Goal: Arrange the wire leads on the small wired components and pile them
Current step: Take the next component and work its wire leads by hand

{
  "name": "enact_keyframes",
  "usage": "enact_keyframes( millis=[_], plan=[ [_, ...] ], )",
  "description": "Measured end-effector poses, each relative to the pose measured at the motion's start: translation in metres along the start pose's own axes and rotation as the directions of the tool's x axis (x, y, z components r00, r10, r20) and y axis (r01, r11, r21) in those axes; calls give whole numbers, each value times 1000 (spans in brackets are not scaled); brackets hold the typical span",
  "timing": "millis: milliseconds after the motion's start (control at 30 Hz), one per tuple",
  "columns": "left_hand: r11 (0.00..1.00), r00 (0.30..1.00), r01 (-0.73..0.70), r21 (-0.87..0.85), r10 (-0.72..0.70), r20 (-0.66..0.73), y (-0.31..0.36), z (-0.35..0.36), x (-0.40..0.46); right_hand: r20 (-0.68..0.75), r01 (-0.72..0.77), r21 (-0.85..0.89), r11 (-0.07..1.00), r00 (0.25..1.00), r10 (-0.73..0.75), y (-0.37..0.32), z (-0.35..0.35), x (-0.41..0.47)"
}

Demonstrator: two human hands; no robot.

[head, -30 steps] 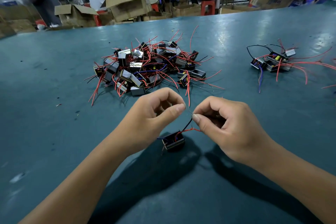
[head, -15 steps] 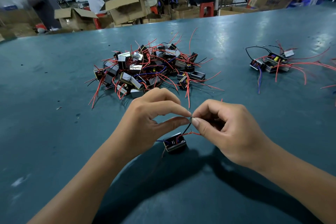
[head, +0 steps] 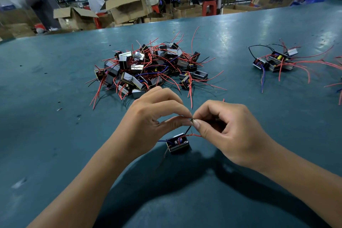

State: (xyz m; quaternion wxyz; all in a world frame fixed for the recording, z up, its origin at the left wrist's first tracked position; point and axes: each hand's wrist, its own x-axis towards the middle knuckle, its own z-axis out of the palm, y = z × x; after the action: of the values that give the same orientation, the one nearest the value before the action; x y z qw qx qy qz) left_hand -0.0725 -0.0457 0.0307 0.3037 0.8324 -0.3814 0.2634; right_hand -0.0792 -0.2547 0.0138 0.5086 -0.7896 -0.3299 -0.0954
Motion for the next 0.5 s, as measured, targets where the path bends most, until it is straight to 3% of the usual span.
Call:
enact_keyframes(
  millis=[500],
  plan=[
    [999, 999, -13, 32, 12, 45, -1, 3, -1, -19, 4, -3, 1000, 1000, -4, 0, 2, -1]
  ],
)
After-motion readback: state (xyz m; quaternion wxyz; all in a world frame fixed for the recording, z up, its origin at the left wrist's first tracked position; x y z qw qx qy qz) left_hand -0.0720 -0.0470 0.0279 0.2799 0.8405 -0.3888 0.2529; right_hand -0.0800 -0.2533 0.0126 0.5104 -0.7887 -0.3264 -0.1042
